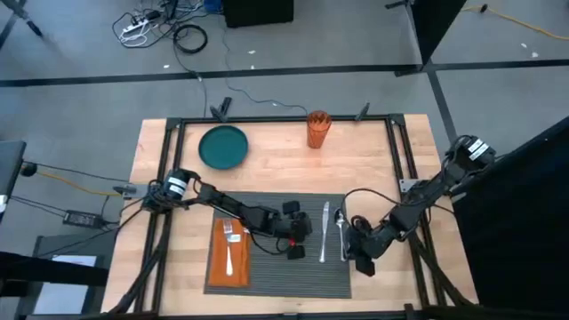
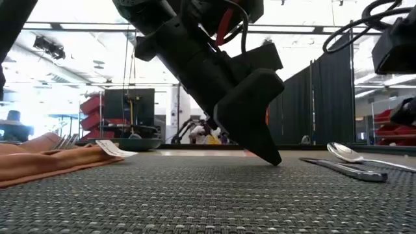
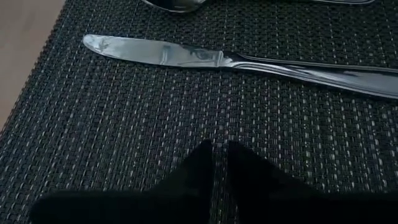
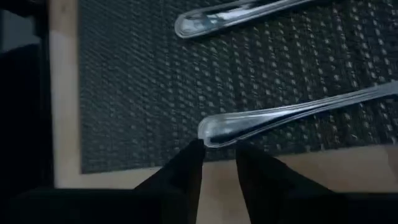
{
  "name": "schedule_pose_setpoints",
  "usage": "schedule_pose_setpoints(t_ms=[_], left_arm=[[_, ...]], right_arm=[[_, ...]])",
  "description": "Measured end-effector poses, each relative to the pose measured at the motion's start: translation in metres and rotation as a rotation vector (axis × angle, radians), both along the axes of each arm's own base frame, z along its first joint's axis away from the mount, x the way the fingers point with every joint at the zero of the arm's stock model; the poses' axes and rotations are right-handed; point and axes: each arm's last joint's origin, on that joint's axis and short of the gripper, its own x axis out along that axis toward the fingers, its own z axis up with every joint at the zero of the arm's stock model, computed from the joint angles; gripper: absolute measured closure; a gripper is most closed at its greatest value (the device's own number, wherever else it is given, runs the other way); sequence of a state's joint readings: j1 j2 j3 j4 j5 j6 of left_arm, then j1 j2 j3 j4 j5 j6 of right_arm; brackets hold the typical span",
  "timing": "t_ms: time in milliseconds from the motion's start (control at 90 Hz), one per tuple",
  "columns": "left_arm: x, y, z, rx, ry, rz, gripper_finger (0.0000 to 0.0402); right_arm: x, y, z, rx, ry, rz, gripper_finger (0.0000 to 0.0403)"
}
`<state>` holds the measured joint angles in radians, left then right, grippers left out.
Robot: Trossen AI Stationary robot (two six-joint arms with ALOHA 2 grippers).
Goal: Set table place
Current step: Adjust the silver spoon on the black table placemat, then put the blue plate on the center of the black table placemat
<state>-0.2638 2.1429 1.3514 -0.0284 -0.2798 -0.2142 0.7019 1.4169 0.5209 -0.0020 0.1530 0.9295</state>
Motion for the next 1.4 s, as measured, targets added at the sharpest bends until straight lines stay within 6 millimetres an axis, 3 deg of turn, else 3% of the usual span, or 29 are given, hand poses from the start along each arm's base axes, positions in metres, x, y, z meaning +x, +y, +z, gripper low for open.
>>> schedule_pose_setpoints(t_ms=[311,633,733,856,978,1100,1222,1400], left_arm=[[0.0,0.0,0.0,0.0,0.0,0.0,0.0365],[0.0,0.0,0.002,0.001,0.004,0.0,0.0365],[0.001,-0.002,0.019,0.009,0.038,-0.003,0.0365],[-0.002,0.0,0.065,0.072,0.069,0.007,0.0365],[-0.018,0.014,0.101,0.173,0.179,0.048,0.0364],[-0.048,0.045,0.115,0.241,0.37,0.205,0.0345],[-0.079,0.075,0.109,0.295,0.565,0.341,0.03],[-0.12,0.116,0.089,0.315,0.698,0.394,0.0226]], right_arm=[[0.006,0.004,-0.009,-0.014,-0.026,-0.002,0.0328],[0.005,0.002,-0.003,-0.01,-0.04,0.023,0.0328],[0.001,0.0,0.008,0.022,-0.049,0.036,0.0328],[-0.002,-0.005,0.023,0.038,-0.091,0.034,0.0328],[-0.002,-0.015,0.031,-0.002,-0.127,0.023,0.0328],[-0.001,-0.023,0.033,-0.068,-0.142,0.013,0.0328],[0.003,-0.028,0.032,-0.144,-0.168,0.003,0.0328],[0.007,-0.036,0.031,-0.241,-0.2,-0.033,0.0328]])
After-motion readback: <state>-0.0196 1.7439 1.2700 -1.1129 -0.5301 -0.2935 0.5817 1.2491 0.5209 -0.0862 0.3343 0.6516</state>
